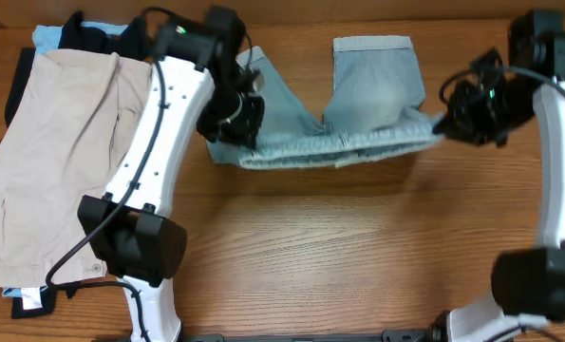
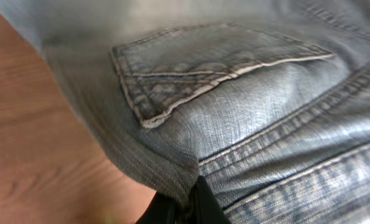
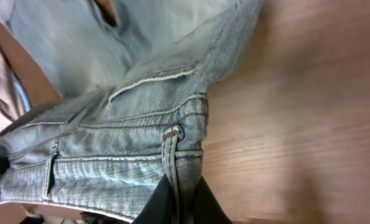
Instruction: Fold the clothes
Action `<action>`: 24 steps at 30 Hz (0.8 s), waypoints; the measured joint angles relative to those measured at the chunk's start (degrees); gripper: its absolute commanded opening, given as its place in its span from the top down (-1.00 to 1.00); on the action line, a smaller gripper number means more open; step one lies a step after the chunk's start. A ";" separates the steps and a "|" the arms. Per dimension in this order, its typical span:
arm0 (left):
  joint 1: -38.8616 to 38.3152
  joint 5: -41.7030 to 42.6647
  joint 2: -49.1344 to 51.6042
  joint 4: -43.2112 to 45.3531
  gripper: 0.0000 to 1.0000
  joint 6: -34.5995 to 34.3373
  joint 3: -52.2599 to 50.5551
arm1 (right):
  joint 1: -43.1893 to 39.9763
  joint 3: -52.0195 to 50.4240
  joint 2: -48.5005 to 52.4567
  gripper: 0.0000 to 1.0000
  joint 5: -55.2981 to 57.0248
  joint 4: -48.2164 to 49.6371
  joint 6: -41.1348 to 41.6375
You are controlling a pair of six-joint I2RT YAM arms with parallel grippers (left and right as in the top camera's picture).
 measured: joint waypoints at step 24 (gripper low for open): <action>-3.58 -10.32 -0.09 0.17 -0.84 0.20 -22.45 | -2.97 -32.04 -17.49 -0.34 7.06 10.82 1.60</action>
